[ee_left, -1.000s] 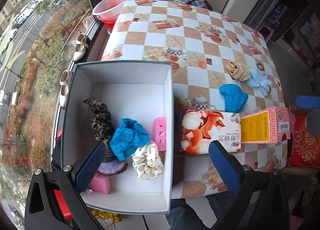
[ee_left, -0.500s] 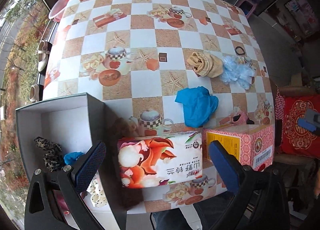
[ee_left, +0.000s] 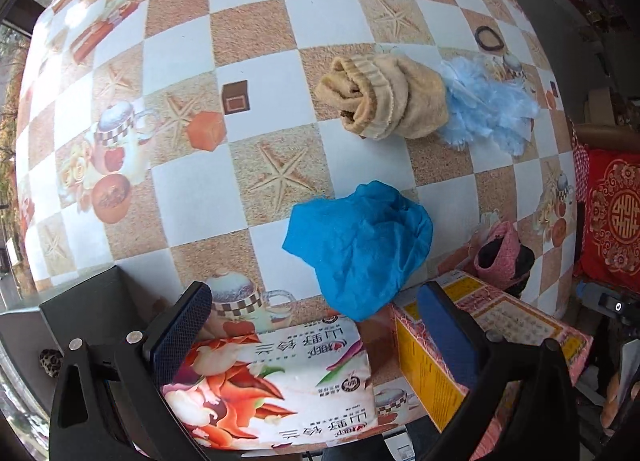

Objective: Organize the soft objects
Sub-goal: 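Move both open tools back over the table toward the remaining cloths, then grasp the blue cloth with the left tool while the right tool grasps the pink-and-black knitted cap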

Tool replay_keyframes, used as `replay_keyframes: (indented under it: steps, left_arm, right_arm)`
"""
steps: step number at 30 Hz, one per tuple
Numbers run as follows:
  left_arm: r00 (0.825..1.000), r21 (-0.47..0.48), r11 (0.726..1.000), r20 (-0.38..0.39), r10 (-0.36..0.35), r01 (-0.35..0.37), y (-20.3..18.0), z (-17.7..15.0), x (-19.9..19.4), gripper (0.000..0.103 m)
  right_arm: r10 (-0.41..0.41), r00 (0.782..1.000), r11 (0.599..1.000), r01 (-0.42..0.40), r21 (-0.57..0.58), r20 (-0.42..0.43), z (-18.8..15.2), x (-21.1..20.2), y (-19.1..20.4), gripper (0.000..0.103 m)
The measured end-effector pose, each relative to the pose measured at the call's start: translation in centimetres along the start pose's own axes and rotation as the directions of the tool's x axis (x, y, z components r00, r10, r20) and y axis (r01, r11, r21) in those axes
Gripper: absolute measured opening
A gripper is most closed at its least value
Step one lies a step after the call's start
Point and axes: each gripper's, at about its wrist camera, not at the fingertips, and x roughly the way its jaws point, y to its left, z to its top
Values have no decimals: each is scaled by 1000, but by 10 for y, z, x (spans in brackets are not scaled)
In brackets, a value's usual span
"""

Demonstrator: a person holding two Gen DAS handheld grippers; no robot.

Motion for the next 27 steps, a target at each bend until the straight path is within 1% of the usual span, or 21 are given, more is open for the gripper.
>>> replay_keyframes:
  steps: [4,7,9,10,12,13,14,15,16,17,18,20,22,23,25,27]
  left_arm:
    - [999,-8,1000,-54,4,-5,-2,11,22,103]
    - [997,-8,1000,-79,13,-14,-4,16,32,103]
    - [995,-3,1000,-92,30,-30,-6,18,38,103]
    - [994,-2,999,-93,50,-51,-7,19,41,103]
    - [988,-4,992,-82,128,-129,-5,20,44,103]
    - [985,-13,987,-74,156,-157,-3,20,45,103]
    - [985,-27,986,-70,160,-162,1,20,45,103]
    - [987,-44,988,-71,145,-149,5,19,45,103]
    - [989,-59,989,-73,129,-134,8,19,45,103]
    - [991,-70,990,-71,115,-120,10,19,45,103]
    - [992,-75,991,-65,104,-109,11,21,45,103]
    - [993,-74,992,-61,97,-101,11,22,45,103]
    - [994,-76,993,-64,87,-91,8,23,48,103]
    - [994,-78,993,-66,84,-89,7,24,50,103]
    - [994,-75,993,-78,82,-87,5,24,55,103]
    - [992,-73,993,-93,82,-89,3,23,60,103]
  right_arm:
    - [-2,999,1000,2,6,-36,10,27,8,103]
    - [-29,998,1000,29,-9,-57,19,49,17,103]
    - [-47,995,999,45,-22,-84,23,66,22,103]
    - [-57,994,998,54,-33,-98,24,74,24,103]
    - [-116,988,991,108,-74,-104,26,84,25,103]
    - [-162,983,984,155,-88,-80,26,83,23,103]
    - [-220,974,972,214,-96,-55,28,80,19,103]
    - [-269,963,959,265,-99,-30,30,76,12,103]
    - [-293,956,953,290,-87,-14,32,71,3,103]
    - [-298,954,953,297,-64,-11,34,65,-7,103]
    - [-279,960,960,279,-36,-10,36,60,-17,103]
    - [-213,977,977,213,-2,0,36,50,-27,103]
    - [-162,987,987,162,-14,19,34,44,-25,103]
    - [-152,988,988,153,-32,23,33,45,-20,103]
    - [-156,988,985,157,-67,15,32,51,-9,103]
    - [-192,981,977,193,-95,12,31,62,-1,103]
